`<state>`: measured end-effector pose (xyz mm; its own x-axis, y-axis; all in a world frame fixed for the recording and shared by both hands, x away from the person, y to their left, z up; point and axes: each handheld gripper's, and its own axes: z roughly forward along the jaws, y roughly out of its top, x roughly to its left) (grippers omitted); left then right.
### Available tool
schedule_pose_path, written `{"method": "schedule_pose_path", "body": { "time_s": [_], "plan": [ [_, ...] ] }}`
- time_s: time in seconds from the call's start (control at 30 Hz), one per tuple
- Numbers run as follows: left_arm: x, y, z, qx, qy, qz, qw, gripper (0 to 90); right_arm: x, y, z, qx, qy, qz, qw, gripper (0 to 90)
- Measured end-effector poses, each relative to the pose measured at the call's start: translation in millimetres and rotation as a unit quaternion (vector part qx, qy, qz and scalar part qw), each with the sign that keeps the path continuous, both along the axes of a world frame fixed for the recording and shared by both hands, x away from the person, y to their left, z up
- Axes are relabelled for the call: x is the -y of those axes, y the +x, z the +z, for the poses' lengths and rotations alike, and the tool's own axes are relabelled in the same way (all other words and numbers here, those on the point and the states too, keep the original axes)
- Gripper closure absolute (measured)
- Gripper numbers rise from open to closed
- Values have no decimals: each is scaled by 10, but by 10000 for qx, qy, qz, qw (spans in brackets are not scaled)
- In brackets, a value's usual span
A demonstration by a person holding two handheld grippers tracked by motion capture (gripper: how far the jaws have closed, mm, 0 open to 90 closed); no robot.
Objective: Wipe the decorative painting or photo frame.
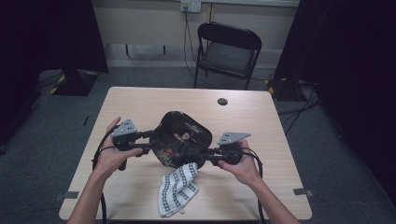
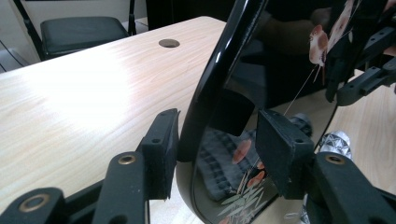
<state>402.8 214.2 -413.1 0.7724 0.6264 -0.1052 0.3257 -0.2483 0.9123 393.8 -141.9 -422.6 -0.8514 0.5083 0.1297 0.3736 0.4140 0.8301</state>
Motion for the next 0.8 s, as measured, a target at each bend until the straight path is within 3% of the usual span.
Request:
{"method": "schedule_pose_path", "body": {
  "time_s": [0.1,0.23,0.33,0.57,0.8],
  "plan": [
    [16,-3,-5,-35,-24,-46,10000,504,4,52,-5,35,39,-139,9999,719],
    [6,-15,-9,-15,137,-43,9999,522,57,88,-12,29,137,-300,9995,706],
    [-12,-30,-7,-57,86,25,9999,557,127,72,14,60,143,-369,9992,698],
    [6,-35,2,1,130,-53,9999,575,211,34,27,17,261,-386,9989,811],
    [2,-48,13,4,196,-53,9998,582,157,110,9,6,288,-452,9986,804]
  ]
}}
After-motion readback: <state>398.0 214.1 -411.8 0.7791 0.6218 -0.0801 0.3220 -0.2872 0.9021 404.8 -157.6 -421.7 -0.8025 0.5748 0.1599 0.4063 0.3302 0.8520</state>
